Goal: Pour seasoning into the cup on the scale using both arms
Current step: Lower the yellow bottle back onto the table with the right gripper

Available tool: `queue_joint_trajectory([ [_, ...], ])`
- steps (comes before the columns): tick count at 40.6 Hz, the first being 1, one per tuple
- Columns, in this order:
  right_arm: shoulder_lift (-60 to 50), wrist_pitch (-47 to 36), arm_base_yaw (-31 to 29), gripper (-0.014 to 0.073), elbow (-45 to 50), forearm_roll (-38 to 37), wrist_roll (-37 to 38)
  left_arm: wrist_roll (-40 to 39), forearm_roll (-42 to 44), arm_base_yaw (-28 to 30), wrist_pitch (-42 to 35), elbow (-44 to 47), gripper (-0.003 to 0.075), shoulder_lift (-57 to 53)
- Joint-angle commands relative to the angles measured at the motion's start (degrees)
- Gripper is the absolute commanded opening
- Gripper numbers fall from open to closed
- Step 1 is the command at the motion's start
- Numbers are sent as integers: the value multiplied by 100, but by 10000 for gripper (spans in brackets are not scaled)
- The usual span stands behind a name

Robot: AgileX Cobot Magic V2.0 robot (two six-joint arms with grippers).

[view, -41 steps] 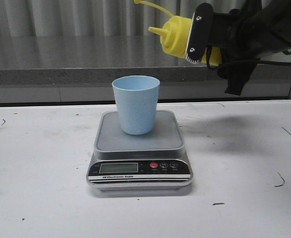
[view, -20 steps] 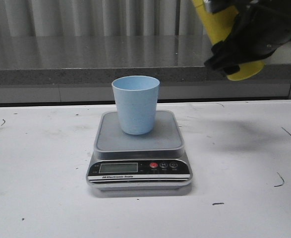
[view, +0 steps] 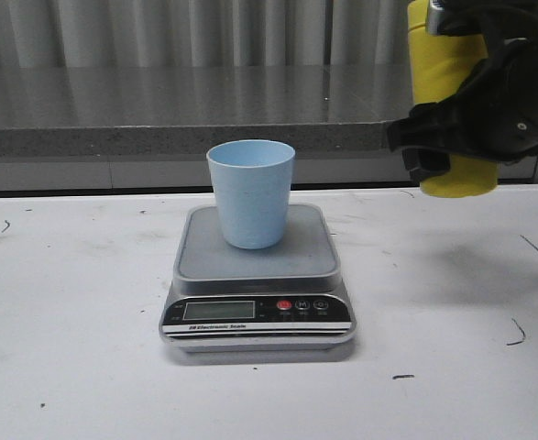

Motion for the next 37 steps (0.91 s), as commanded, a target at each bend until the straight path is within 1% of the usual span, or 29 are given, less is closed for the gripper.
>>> queue_joint_trajectory([
  [1, -313, -899, -7, 237, 132, -1167, 1018, -36, -53, 20, -490, -155, -20, 67],
  [3, -313, -1140, -7, 237, 288, -1566, 1567, -36, -53, 20, -490, -155, -20, 67],
  [7, -313, -1912, -7, 237, 701, -2662, 2592, -36, -53, 20, -490, -155, -20, 67],
  [8, -306, -2091, -7, 237, 787, -2805, 2775, -36, -53, 20, -490, -155, -20, 67],
  [9, -306, -2323, -7, 237, 924, -3143, 2983, -36, -53, 20, -490, -155, -20, 67],
  [10, -292, -2489, -7, 237, 997, -3318, 3144, -36, -53, 20, -490, -155, -20, 67],
  [12, -271, -2827, -7, 237, 1133, -3591, 3301, -36, -53, 20, -490, -155, -20, 67],
  [15, -203, -3128, -7, 237, 1239, -3667, 3323, -36, -53, 20, -490, -155, -20, 67],
  [21, 103, -3474, -18, 237, 1246, -3667, 3313, -36, -53, 20, -490, -155, -20, 67],
  [37, 1390, -5038, -18, 237, 1246, -3667, 3313, -36, -53, 20, -490, -155, -20, 67],
])
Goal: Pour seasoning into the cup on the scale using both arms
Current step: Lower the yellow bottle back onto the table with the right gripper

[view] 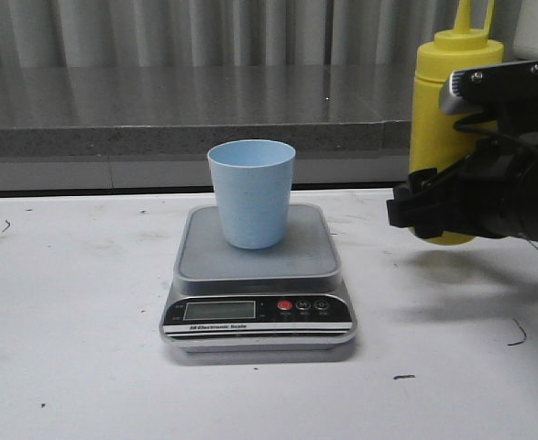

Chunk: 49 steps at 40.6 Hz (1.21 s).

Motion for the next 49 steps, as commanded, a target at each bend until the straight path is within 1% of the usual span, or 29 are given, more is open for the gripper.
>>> queue_joint_trajectory([
  [1, 35, -1153, -18, 237, -107, -139, 22, -36, -53, 20, -490, -155, -20, 67],
  [11, 364, -1288, -18, 237, -107, -139, 31, -36, -53, 20, -490, -155, -20, 67],
  [21, 364, -1270, -18, 237, -107, -128, 523, -36, -53, 20, -490, -155, -20, 67],
  [41, 364, -1270, -18, 241, -107, -128, 526, -36, -53, 20, -490, -155, -20, 67],
  [44, 364, -1270, -18, 266, -107, -128, 526, -36, -53, 20, -490, -155, -20, 67],
  [47, 364, -1270, -18, 337, -107, -128, 526, -36, -53, 20, -490, -155, -20, 67],
  [49, 364, -1270, -18, 399, -107, -128, 526, -36, -53, 20, -490, -155, -20, 67],
])
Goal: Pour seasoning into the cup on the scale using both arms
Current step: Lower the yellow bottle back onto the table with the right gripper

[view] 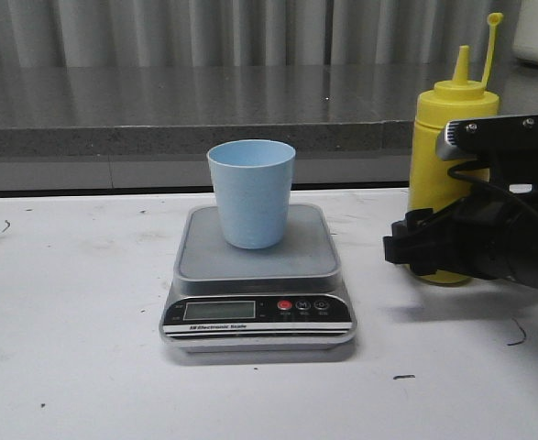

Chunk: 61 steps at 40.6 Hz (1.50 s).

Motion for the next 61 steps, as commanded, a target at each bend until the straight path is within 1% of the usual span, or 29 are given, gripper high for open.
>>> queue_joint_trajectory([
  [1, -257, -959, -18, 433, -107, -105, 22, -36, -53, 20, -490, -155, -20, 67],
  [4, -257, -959, -18, 503, -107, -105, 22, -36, -53, 20, -490, -155, -20, 67],
  [7, -257, -959, -18, 526, -107, -105, 22, -36, -53, 20, -490, -155, -20, 67],
  [16, -257, -978, -18, 522, -85, -105, 22, -36, -53, 20, -490, -155, -20, 67],
  [31, -276, -1116, -18, 526, 223, -117, 22, -36, -53, 20, -490, -155, -20, 67],
  [39, -283, -1116, -18, 526, 298, -334, 22, -36, -53, 20, -490, -155, -20, 67],
  [46, -283, -1116, -18, 527, 312, -380, 22, -36, -53, 20, -490, -155, -20, 67],
  [54, -283, -1116, -18, 608, 312, -375, 22, -36, -53, 20, -490, -155, -20, 67],
  [61, -283, -1116, -18, 609, 328, -375, 22, -36, -53, 20, -490, -155, -20, 67],
])
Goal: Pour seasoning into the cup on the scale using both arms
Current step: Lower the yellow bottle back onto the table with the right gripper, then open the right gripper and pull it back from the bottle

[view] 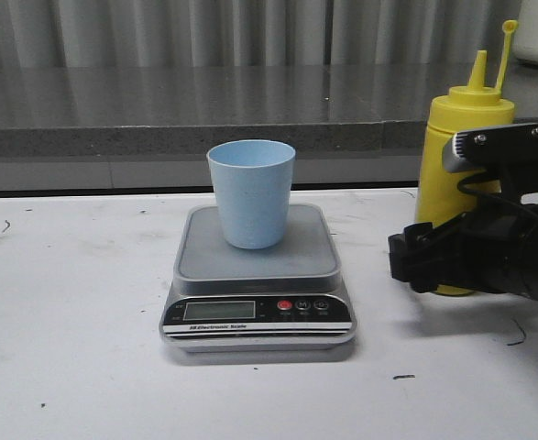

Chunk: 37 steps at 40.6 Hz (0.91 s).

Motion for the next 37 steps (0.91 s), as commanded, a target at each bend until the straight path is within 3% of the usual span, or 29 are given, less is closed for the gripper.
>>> queue_joint_trajectory([
  [1, -283, -823, -18, 609, -6, -95, 7, -36, -53, 20, -488, -155, -20, 67],
  [15, -347, -823, -18, 609, 486, -6, 13, -36, -53, 20, -488, -155, -20, 67],
  [29, -1602, -823, -18, 607, 1265, -18, 13, -36, -53, 20, -488, -155, -20, 67],
  [33, -2202, -735, -18, 577, 1536, -12, 18, -36, -53, 20, -488, -155, -20, 67],
  [37, -2797, -381, -18, 475, 1688, 8, 18, -36, -53, 20, -488, -155, -20, 67],
])
